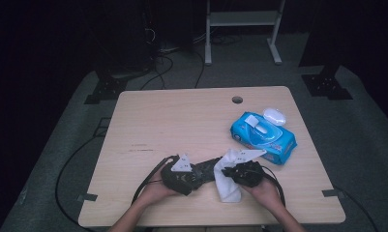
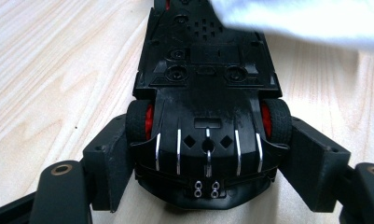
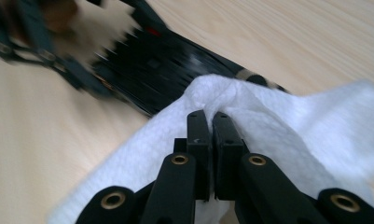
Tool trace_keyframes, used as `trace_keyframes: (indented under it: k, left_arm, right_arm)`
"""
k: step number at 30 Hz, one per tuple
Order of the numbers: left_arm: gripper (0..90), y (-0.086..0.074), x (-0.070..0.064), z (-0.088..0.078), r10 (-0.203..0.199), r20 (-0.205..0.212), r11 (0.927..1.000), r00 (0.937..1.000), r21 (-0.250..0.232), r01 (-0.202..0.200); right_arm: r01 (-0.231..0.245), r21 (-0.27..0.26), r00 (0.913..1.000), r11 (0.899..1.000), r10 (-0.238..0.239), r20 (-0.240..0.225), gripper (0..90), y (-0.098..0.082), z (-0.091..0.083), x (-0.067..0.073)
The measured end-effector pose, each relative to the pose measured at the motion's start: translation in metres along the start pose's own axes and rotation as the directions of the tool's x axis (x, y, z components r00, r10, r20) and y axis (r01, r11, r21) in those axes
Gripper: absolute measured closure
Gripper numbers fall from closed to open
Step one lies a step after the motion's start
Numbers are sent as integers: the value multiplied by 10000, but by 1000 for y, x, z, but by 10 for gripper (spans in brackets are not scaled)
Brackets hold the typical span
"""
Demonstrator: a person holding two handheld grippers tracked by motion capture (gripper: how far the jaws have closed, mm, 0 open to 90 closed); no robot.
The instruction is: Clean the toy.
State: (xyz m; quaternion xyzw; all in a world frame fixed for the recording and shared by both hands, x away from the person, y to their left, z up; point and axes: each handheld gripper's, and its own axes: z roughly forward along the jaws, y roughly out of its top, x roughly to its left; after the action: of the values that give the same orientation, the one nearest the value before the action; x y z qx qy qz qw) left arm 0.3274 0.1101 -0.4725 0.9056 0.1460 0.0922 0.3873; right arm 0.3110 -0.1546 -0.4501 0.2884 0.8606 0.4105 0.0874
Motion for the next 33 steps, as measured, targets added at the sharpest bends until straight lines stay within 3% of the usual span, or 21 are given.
trace_keyframes:
  k: [3,8,10,14,17,21,27,29,32,33]
  left_arm:
    - [248,-1,0,-1,30,-30,10000,10000,37,-30]
    - [248,0,2,-1,34,-24,10000,10000,14,-34]
    - [248,-1,1,-1,66,-23,10000,10000,44,-66]
    - [246,1,1,-2,64,-55,10000,10000,-73,-65]
    - [235,0,5,-7,-460,331,9982,9984,-374,472]
    - [211,-2,11,-8,-941,784,9949,9925,-301,967]
    - [194,-5,17,-11,-1578,1457,9860,9767,-315,1640]
    - [192,-6,20,-12,-1825,1695,9811,9685,-335,1907]
    - [230,-12,31,-15,-2712,2300,9556,9346,-522,2901]
    - [231,-13,33,-16,-2813,2359,9525,9302,-494,3006]
  right_arm:
    - [298,56,9996,9995,-298,5,867,4,6,3]
    - [-298,8,9983,9996,298,496,867,-2,-1,-11]
    - [-636,-151,9977,9979,639,224,868,-3,-1,-12]
    - [-349,-61,9994,9994,349,1,868,1,6,-4]
    - [-269,111,9996,9996,269,13,867,0,8,-4]
    - [-166,89,9999,9998,166,31,867,-2,8,-3]
    - [-15,-38,10000,10000,15,33,869,-5,8,-1]
    - [38,-40,10000,10000,-38,40,869,-5,8,-1]
    - [189,22,9998,9998,-189,-1,871,-6,8,2]
    - [263,-4,9996,9997,-263,56,871,-6,8,3]
